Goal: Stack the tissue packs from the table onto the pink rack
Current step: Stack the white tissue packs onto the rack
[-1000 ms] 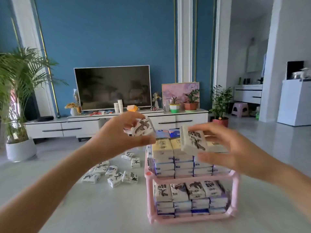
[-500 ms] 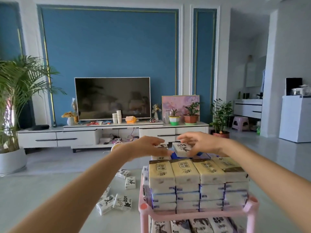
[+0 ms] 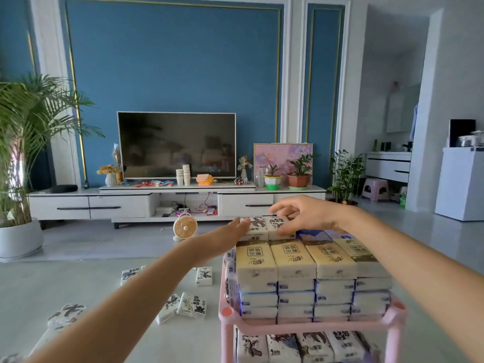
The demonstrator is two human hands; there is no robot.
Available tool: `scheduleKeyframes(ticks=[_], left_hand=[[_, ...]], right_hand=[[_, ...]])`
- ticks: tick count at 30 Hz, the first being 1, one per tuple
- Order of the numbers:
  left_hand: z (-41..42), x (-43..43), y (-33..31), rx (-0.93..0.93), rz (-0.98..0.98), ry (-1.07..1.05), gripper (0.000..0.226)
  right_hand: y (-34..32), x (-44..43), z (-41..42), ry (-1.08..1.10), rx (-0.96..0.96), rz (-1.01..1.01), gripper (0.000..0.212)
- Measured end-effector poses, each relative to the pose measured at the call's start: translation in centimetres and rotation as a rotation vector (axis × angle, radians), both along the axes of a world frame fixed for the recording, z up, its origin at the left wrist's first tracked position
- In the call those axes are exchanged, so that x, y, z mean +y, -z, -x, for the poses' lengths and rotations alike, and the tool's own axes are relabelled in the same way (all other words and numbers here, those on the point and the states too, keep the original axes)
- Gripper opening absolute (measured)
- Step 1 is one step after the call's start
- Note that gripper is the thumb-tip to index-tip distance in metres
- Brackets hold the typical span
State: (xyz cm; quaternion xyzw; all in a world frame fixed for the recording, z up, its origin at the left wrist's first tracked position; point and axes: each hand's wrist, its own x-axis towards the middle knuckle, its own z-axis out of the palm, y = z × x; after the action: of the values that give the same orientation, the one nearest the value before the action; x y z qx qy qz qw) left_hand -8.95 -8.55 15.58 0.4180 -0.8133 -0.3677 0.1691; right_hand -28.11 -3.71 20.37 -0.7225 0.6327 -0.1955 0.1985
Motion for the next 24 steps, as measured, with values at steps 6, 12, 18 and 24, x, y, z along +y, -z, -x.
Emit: scheduleKeyframes(ticks=[6,12,18,24], left_hand=[[0.9,1.1,-0.3,0.020,-0.003,-0.041,0.056],[0.3,1.5,-0.4,0.034,0.024,-0.080,0.071],[-6.7,3.8,1.0,0.089,0.150,-0.187,0.070],[-16.5,7.4,7.7,0.105,0.113,-0.432,0.024]], right_hand=[[0.0,0.3,-0.5,0.017,0.012,-0.008,0.054],[-0.6,1.7,-0.9,0.113,-0.038,0.136,0.052],[0.2,6.8,-6.2,-0.025,-0.113,0.413,0.023],[6.1,10.3,-16.7,-0.370,-0.173,0.180,0.017]])
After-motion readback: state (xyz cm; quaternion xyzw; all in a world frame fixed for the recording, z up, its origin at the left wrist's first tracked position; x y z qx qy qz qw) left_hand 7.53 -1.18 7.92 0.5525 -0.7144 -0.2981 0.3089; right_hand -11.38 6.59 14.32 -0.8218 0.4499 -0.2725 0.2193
